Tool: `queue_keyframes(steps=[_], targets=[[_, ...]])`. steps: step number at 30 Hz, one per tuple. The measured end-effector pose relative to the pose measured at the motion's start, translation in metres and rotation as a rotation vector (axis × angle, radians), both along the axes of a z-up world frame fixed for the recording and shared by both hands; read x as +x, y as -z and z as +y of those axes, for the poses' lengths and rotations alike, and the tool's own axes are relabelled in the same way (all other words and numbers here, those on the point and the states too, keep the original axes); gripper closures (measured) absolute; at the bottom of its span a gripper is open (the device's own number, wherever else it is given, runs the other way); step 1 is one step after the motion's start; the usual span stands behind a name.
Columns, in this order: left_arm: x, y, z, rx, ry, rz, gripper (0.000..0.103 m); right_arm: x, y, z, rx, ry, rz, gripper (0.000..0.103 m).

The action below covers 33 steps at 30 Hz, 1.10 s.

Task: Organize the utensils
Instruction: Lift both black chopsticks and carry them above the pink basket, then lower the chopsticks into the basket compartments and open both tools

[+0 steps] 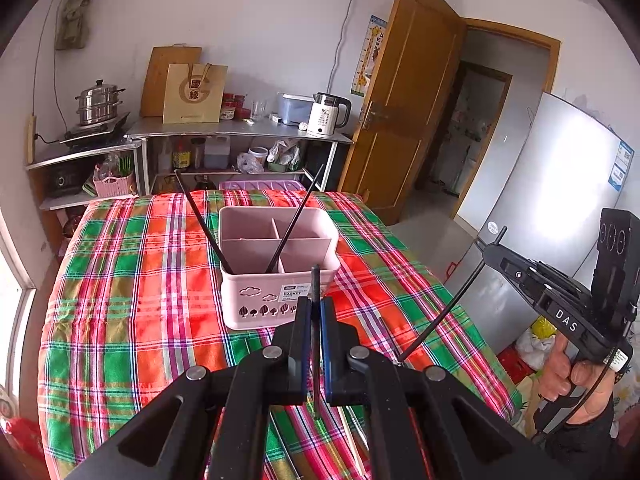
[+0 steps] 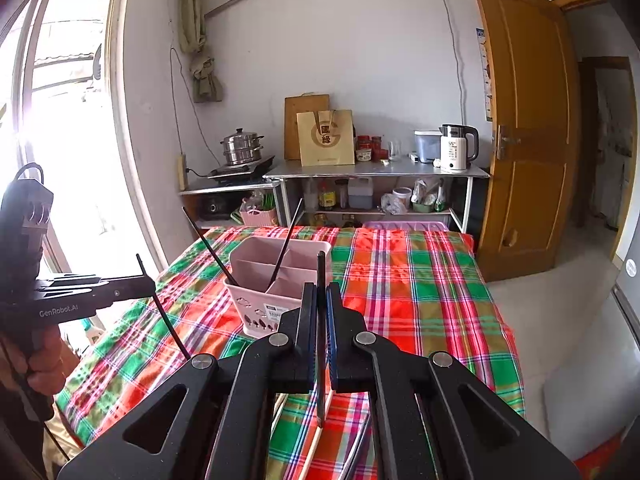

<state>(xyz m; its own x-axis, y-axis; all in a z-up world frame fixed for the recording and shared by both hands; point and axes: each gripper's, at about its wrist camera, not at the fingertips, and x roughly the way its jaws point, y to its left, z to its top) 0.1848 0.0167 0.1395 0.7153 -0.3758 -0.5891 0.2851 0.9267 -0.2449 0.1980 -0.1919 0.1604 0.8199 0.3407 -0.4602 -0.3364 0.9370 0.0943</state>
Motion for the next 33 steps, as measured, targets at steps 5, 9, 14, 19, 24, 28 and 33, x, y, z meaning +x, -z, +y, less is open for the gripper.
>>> queue_keyframes(steps=[5, 9, 14, 19, 24, 28, 33], targets=[[0.009, -0.01, 0.004, 0.007, -0.012, -0.007, 0.099, 0.003, -0.01, 0.008, 0.008, -0.024, -0.025, 0.099], [0.02, -0.024, 0.01, 0.002, -0.025, -0.024, 0.099, 0.009, -0.02, 0.016, 0.032, -0.048, -0.046, 0.099], [0.036, -0.048, 0.022, -0.013, -0.055, -0.055, 0.099, 0.025, -0.033, 0.028, 0.066, -0.075, -0.072, 0.099], [0.049, -0.074, 0.037, -0.045, -0.079, -0.103, 0.099, 0.045, -0.05, 0.036, 0.111, -0.09, -0.098, 0.099], [0.065, -0.09, 0.043, -0.039, -0.094, -0.138, 0.099, 0.063, -0.064, 0.048, 0.133, -0.095, -0.125, 0.099], [0.082, -0.097, 0.052, -0.053, -0.107, -0.148, 0.099, 0.078, -0.068, 0.056, 0.144, -0.1, -0.133, 0.099], [0.101, -0.095, 0.06, -0.055, -0.114, -0.161, 0.099, 0.093, -0.065, 0.064, 0.168, -0.106, -0.133, 0.099]])
